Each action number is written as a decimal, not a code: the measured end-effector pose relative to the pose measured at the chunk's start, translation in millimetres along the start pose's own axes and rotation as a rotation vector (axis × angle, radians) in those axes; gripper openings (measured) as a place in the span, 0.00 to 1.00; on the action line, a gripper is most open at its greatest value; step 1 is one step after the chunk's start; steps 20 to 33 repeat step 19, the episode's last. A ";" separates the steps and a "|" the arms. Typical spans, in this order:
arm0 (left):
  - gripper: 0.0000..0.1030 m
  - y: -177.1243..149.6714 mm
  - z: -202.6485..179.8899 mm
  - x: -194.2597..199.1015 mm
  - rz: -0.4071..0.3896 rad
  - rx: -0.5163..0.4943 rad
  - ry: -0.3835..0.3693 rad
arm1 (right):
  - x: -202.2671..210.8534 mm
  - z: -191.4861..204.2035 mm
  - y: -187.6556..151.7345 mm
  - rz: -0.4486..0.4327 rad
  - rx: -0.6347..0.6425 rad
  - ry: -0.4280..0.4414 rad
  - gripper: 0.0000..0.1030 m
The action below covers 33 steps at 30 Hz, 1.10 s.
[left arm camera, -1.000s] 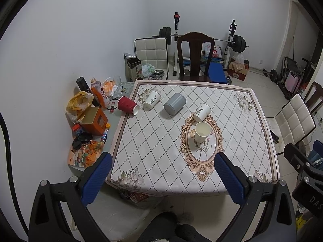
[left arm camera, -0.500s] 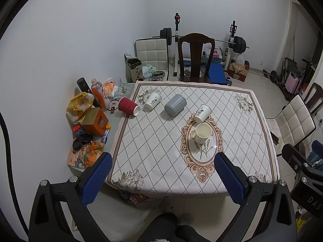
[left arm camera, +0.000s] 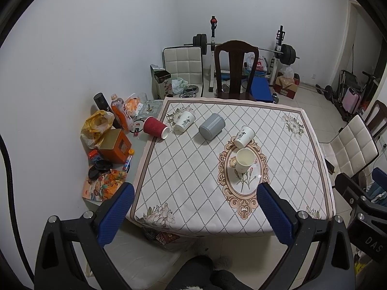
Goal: Flip cup upright
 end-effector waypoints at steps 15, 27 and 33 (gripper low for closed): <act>1.00 0.4 2.9 0.3 -0.001 -0.001 -0.004 | -0.8 -0.3 -0.2 -0.001 -0.001 -0.001 1.00; 1.00 1.5 4.3 0.4 -0.001 0.000 -0.001 | 0.1 4.7 -1.3 0.003 0.006 0.004 1.00; 1.00 1.5 4.3 0.4 -0.001 0.000 -0.001 | 0.1 4.7 -1.3 0.003 0.006 0.004 1.00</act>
Point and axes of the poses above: each gripper's, at about its wrist camera, not at the fingertips, and x roughly against the way its jaws point, z to its left, y to its top, the point moved 7 cm from there along -x, roughly the way its jaws point
